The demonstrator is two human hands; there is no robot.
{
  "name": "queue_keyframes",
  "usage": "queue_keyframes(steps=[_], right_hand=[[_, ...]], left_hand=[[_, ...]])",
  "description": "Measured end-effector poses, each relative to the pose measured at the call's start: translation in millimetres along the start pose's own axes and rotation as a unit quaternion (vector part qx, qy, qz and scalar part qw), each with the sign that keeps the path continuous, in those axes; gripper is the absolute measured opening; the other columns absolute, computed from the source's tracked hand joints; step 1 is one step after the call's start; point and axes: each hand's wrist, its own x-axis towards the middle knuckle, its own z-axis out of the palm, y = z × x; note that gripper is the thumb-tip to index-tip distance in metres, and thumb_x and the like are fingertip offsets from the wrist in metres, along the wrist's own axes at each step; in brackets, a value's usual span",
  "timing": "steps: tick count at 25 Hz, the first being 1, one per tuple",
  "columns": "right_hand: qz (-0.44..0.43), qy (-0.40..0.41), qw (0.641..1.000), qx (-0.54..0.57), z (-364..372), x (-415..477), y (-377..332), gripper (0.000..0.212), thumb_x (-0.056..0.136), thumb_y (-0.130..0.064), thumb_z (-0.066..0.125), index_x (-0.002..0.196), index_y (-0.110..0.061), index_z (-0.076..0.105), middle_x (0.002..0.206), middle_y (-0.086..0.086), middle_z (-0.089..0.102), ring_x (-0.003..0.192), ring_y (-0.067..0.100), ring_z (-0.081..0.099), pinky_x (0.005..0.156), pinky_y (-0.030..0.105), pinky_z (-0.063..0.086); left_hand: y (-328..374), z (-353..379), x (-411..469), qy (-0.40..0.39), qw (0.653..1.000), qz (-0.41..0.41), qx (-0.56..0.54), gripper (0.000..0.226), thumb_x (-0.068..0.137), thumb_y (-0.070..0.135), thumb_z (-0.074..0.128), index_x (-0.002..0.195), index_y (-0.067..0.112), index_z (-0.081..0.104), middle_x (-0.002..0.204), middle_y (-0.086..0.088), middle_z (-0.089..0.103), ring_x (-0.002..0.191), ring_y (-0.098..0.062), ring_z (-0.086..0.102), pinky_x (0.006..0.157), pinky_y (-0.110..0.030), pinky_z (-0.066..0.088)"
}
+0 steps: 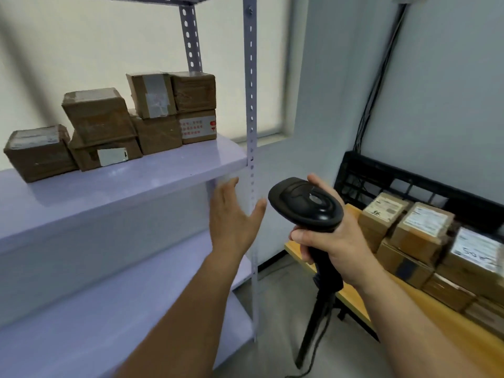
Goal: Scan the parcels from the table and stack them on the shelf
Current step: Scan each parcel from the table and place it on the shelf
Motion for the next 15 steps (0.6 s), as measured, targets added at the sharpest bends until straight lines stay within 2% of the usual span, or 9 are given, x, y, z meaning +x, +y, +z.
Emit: queue_keyframes(steps=[3,6,10,12,15], right_hand=[[0.015,0.030,0.999,-0.008,-52,-33,2,0.098,0.072,0.012,0.075,0.148,-0.032,0.032,0.070,0.005,0.067,0.045,0.027,0.054,0.042,0.033,0.047],[0.030,0.071,0.997,-0.005,-100,-63,5,0.102,0.068,-0.002,0.084,0.149,-0.036,0.030,0.072,0.007,0.066,0.046,0.028,0.054,0.043,0.032,0.048],[0.038,0.138,0.990,-0.009,-163,-103,9,0.106,0.058,-0.023,0.087,0.147,-0.042,0.032,0.091,0.012,0.065,0.048,0.027,0.057,0.045,0.033,0.050],[0.040,0.167,0.985,-0.015,-187,-117,9,0.103,0.056,-0.029,0.087,0.143,-0.045,0.034,0.100,0.013,0.063,0.049,0.027,0.058,0.046,0.033,0.052],[0.041,0.203,0.977,-0.045,-218,-128,9,0.105,0.058,-0.033,0.086,0.147,-0.042,0.030,0.107,0.016,0.060,0.050,0.027,0.059,0.049,0.033,0.053]], left_hand=[[29,43,-31,-0.039,0.999,0.007,-0.015,0.067,0.086,0.043,0.067,0.141,0.019,0.037,0.138,-0.002,0.039,0.129,-0.019,0.039,0.106,-0.038,0.038],[58,84,-54,-0.067,0.998,0.009,-0.019,0.067,0.086,0.043,0.066,0.141,0.018,0.037,0.139,-0.003,0.039,0.129,-0.020,0.039,0.106,-0.037,0.037],[95,144,-85,-0.141,0.990,0.014,-0.019,0.068,0.086,0.043,0.066,0.142,0.020,0.035,0.141,-0.003,0.035,0.131,-0.019,0.036,0.107,-0.038,0.036],[110,169,-93,-0.175,0.984,0.016,-0.010,0.069,0.086,0.044,0.065,0.144,0.021,0.032,0.143,-0.003,0.034,0.132,-0.020,0.035,0.108,-0.039,0.036],[128,203,-93,-0.218,0.976,0.028,-0.010,0.068,0.088,0.043,0.062,0.144,0.020,0.031,0.144,-0.004,0.032,0.133,-0.021,0.034,0.108,-0.039,0.035]])
